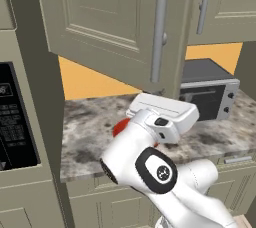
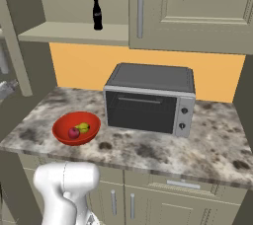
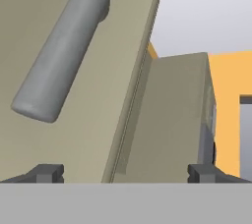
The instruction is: Open the cabinet. Pick the apple and pear from the cabinet and place them into the bowl. Then close the cabinet.
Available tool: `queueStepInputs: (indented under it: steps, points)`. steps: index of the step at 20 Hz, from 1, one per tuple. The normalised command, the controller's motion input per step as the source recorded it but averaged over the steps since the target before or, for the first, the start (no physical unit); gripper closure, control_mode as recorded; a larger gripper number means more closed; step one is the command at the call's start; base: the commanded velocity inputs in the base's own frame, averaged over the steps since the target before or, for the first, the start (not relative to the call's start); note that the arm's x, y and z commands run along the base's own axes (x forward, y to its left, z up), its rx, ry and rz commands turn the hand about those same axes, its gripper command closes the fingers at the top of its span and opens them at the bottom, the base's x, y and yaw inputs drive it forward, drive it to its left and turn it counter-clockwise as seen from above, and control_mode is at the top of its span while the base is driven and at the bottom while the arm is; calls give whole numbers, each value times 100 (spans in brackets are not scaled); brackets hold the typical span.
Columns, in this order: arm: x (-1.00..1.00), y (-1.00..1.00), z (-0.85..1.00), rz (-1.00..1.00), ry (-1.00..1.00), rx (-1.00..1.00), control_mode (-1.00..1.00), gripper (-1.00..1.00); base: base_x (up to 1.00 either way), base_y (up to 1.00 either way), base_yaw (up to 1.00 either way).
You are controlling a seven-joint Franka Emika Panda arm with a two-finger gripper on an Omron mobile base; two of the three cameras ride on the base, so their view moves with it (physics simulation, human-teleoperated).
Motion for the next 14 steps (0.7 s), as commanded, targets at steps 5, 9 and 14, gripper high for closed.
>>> queueStepInputs:
  steps: [5,9,14]
  points:
    - [28,-54,0,0,1,0,-100,-100,0,0,0]
    - [45,-48,0,0,4,0,-100,-100,0,0,0]
    - [40,-39,0,0,5,0,-100,-100,0,0,0]
